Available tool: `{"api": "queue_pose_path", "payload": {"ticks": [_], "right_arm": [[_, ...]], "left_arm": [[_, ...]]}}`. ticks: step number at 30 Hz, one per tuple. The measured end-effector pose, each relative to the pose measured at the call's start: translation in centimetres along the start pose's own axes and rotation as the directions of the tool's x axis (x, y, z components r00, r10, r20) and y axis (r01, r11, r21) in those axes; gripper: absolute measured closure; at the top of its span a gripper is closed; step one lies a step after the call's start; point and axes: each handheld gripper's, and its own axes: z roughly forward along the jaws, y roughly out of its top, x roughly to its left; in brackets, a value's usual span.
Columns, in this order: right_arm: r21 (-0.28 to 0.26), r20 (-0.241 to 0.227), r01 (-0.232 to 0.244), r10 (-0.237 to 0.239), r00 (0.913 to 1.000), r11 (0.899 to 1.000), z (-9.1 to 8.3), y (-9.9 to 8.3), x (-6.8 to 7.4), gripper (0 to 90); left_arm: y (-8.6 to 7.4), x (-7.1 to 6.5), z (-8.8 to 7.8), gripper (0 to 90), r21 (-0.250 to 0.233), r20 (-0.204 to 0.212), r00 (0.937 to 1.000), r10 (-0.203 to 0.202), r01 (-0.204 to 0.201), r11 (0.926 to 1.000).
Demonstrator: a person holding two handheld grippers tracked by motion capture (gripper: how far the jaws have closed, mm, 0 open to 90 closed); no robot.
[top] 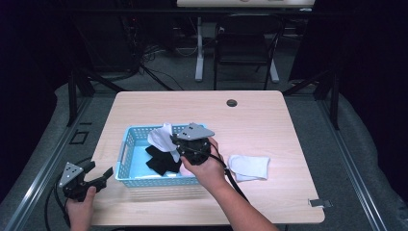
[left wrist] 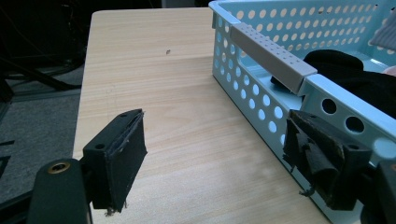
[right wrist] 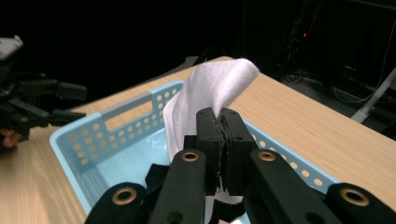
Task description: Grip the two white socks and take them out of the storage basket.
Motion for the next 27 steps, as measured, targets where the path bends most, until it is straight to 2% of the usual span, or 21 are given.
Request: {"api": "queue_pose_path", "payload": {"ticks": [6,10,19,27], "right_arm": [[-0.059,-0.01,-0.036,0.036,0.9993,0.998,-0.9,0.3,-0.2,87.8],[-0.089,0.0,-0.04,0.04,0.9992,0.995,-1.6,0.4,-0.3,87.8],[-0.125,0.019,-0.049,0.052,0.9985,0.991,-2.9,0.7,-1.0,87.9],[-0.153,0.038,-0.053,0.059,0.9975,0.987,-4.9,1.0,-1.7,87.8]], "left_arm": [[0.0,0.0,0.0,20.7,-0.003,0.001,1.0,-0.002,0.002,1.0],[0.0,0.0,0.0,20.7,0.0,-0.001,1.0,-0.001,0.001,1.0],[0.0,0.0,0.0,20.7,0.0,-0.001,1.0,-0.001,0.001,1.0],[0.0,0.0,0.0,20.7,-0.001,-0.001,1.0,-0.001,0.001,1.0]]}}
